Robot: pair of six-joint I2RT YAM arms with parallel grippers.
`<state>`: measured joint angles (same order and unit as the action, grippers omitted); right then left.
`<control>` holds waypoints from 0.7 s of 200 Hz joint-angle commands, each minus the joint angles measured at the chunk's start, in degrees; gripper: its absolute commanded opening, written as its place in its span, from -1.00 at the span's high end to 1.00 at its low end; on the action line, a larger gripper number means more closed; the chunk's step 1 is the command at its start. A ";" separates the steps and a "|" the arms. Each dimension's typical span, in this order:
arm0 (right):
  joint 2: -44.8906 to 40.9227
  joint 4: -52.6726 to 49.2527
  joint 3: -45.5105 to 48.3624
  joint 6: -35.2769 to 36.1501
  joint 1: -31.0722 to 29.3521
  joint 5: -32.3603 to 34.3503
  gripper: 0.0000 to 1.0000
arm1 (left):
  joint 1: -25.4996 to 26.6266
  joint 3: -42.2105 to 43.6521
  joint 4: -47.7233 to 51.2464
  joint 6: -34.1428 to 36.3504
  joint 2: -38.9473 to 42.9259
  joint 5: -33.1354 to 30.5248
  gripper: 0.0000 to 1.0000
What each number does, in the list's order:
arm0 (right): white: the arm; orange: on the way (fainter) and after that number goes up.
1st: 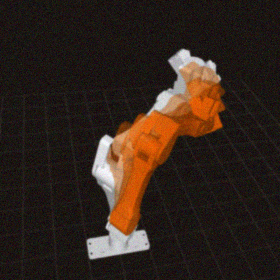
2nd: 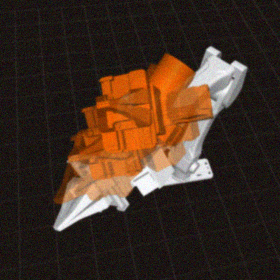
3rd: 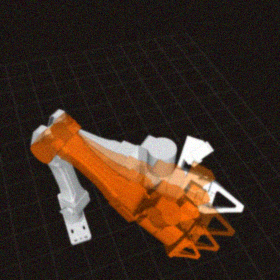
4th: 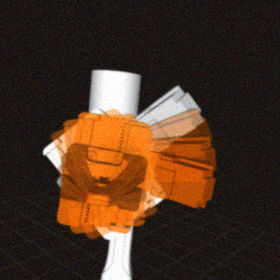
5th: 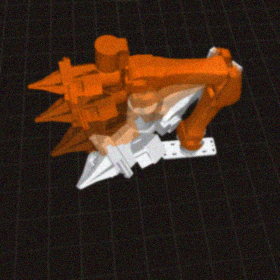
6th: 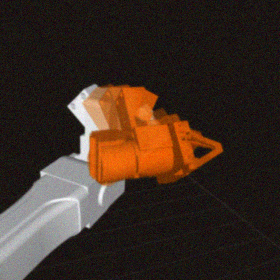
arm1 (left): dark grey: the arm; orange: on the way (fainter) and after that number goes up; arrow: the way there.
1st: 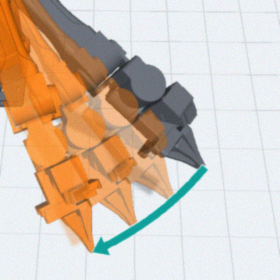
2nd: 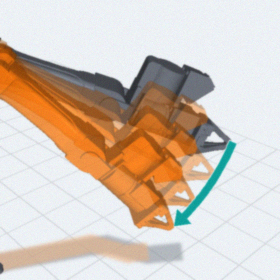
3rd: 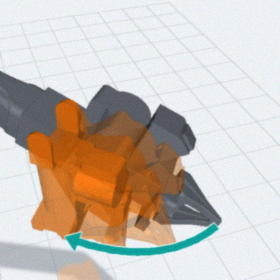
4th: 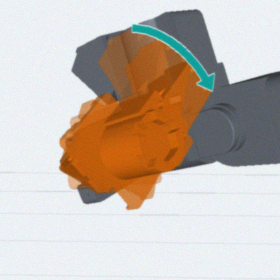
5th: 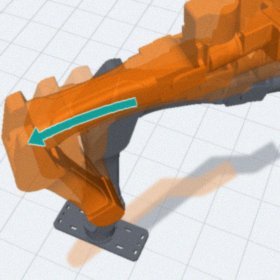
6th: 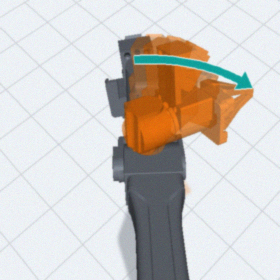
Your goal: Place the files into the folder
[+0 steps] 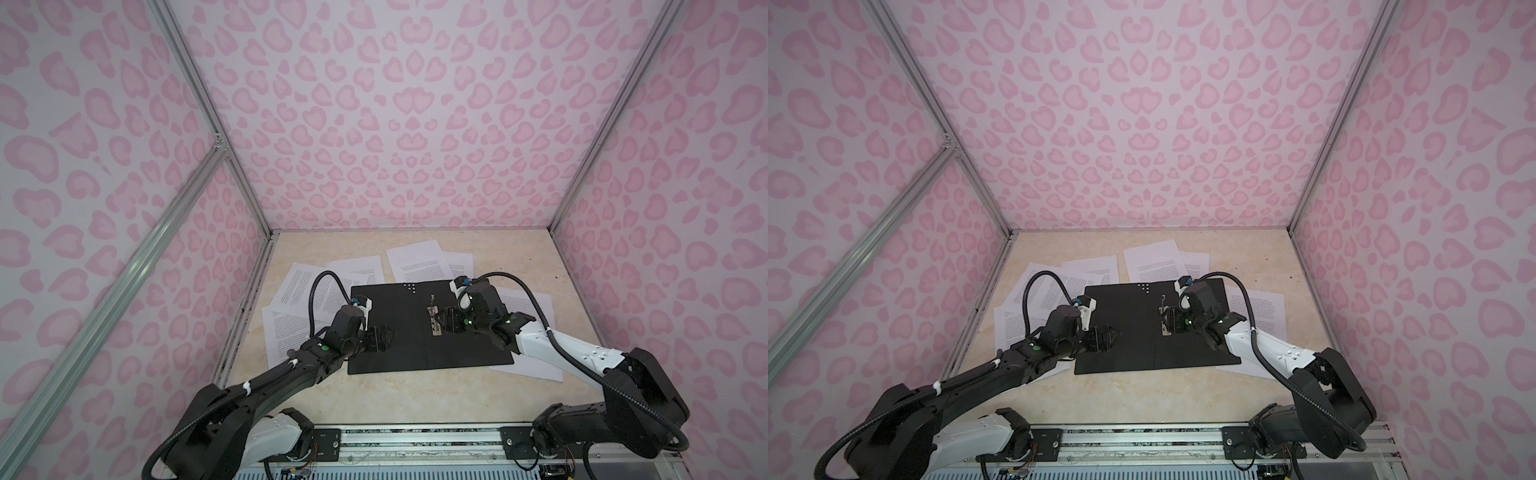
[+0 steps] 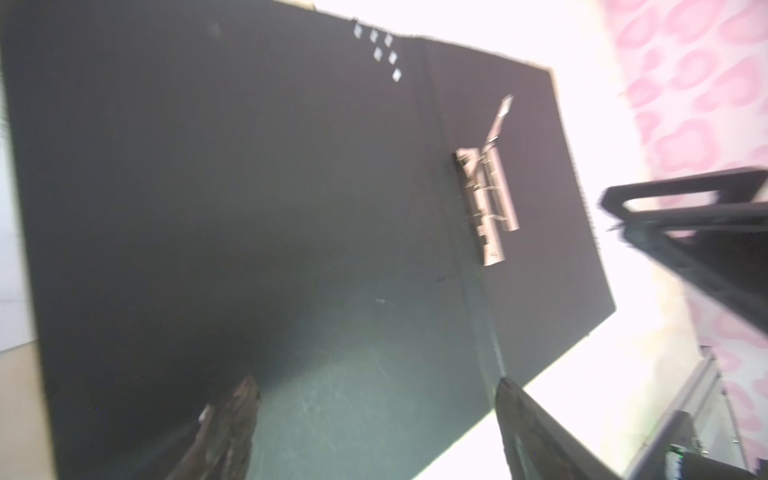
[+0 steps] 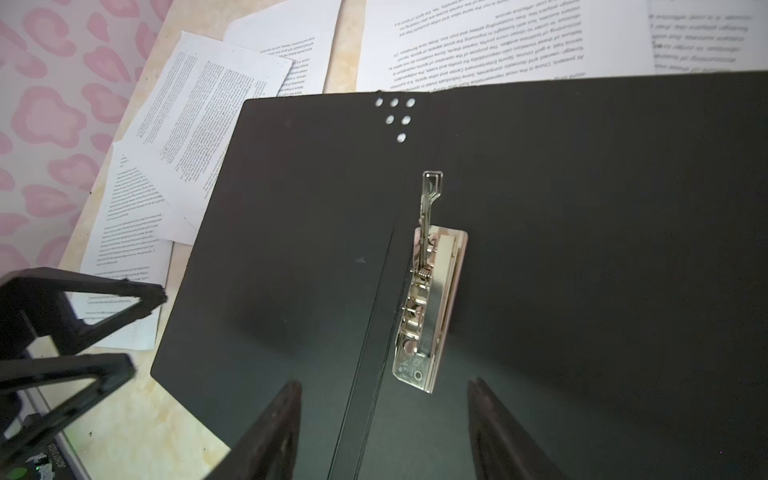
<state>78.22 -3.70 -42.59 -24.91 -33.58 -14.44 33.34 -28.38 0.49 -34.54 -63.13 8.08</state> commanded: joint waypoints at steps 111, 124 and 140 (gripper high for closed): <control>9.82 -2.39 -8.34 3.17 -15.74 1.24 -0.72 | -17.41 10.77 23.99 -15.18 22.26 -11.12 -0.94; 10.37 -2.37 -8.93 3.18 -16.54 1.25 -0.73 | -18.44 10.13 22.74 -14.06 20.03 -11.37 -0.92; 10.76 -2.80 -9.66 3.21 -16.89 0.96 -0.74 | -19.25 9.55 20.57 -12.85 17.22 -12.04 -0.92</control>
<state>88.29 -5.89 -51.33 -22.28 -49.89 -12.60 15.20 -17.72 25.32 -49.91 -42.94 -3.86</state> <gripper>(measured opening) 0.865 0.956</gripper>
